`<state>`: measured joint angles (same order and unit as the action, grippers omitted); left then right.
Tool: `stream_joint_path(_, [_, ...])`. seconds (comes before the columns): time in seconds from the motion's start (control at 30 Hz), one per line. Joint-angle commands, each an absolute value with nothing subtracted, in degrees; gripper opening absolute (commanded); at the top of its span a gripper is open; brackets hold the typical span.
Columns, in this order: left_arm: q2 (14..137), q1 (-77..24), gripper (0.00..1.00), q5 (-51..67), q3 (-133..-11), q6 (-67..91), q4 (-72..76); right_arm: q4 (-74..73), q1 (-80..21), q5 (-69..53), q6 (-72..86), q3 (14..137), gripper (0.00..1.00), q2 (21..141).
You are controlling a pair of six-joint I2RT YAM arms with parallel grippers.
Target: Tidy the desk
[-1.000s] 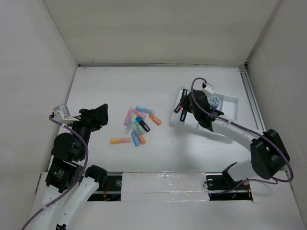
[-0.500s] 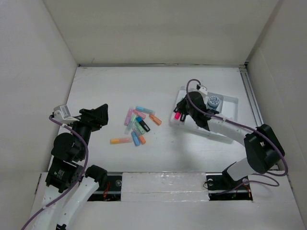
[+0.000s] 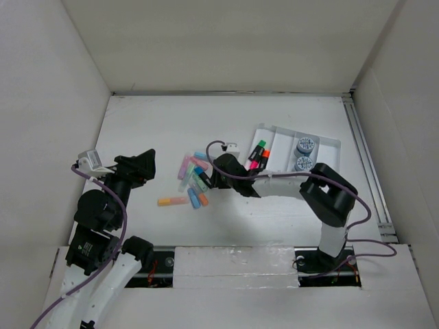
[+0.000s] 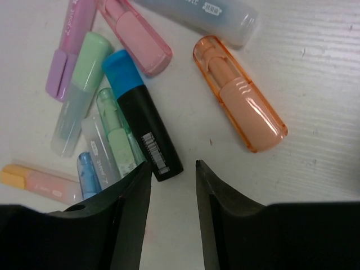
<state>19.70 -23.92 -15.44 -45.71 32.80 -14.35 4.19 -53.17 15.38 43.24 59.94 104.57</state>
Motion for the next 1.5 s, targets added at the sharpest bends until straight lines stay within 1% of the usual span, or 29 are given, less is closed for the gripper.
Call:
stream_joint_path(0.0, [19.69,-24.08,0.74,-15.12,-45.53,31.73,-11.16,1.85,-54.23,20.90,40.35,67.39,0.43,107.64])
stream_joint_path(0.1, [19.60,-24.08,0.74,-14.94,-45.44,31.73,-11.25,0.70,-56.24,22.50,39.81,69.08,0.43,110.03])
stream_joint_path(0.27, [19.69,-24.08,0.74,-14.94,-45.53,31.73,-11.16,0.18,-56.78,23.90,39.99,70.92,0.44,112.58])
stream_joint_path(0.37, [19.69,-24.08,0.74,-14.85,-45.53,31.73,-11.16,-3.33,-57.91,26.71,39.81,72.59,0.44,114.43])
stream_joint_path(0.67, [19.51,-24.08,0.74,-14.77,-45.44,31.64,-11.16,-7.55,-59.58,33.48,39.03,76.10,0.44,118.74])
stream_joint_path(0.7, [19.42,-24.08,0.74,-14.85,-45.44,31.64,-11.16,-8.17,-59.59,33.31,38.59,76.55,0.42,119.18])
stream_joint_path(0.73, [19.51,-24.08,0.74,-14.77,-45.44,31.64,-11.25,-8.26,-59.59,33.22,38.41,76.81,0.29,119.44])
stream_joint_path(0.77, [19.42,-24.08,0.74,-14.94,-45.44,31.64,-11.25,-8.17,-59.59,33.40,38.58,76.99,0.22,119.18])
stream_joint_path(0.83, [19.42,-24.08,0.74,-15.03,-45.44,31.64,-11.25,-5.99,-60.12,33.31,38.85,75.94,0.13,117.52])
stream_joint_path(0.93, [19.34,-24.08,0.74,-14.94,-45.44,31.64,-11.34,-1.07,-60.12,32.87,40.34,71.99,0.09,111.11])
stream_joint_path(1.1, [19.07,-24.08,0.74,-14.94,-45.44,31.64,-11.34,8.77,-60.12,33.05,42.01,64.70,0.09,96.98])
stream_joint_path(1.13, [18.72,-24.08,0.74,-14.94,-45.44,31.73,-11.42,10.88,-58.55,33.05,43.93,60.16,0.09,92.16])
stream_joint_path(1.3, [18.72,-24.08,0.74,-14.68,-45.44,31.73,-11.34,10.99,-53.63,33.57,47.28,55.21,0.09,87.72])
stream_joint_path(1.47, [18.72,-24.08,0.74,-14.50,-45.35,31.64,-11.25,10.02,-42.82,32.36,53.51,48.88,0.11,84.12])
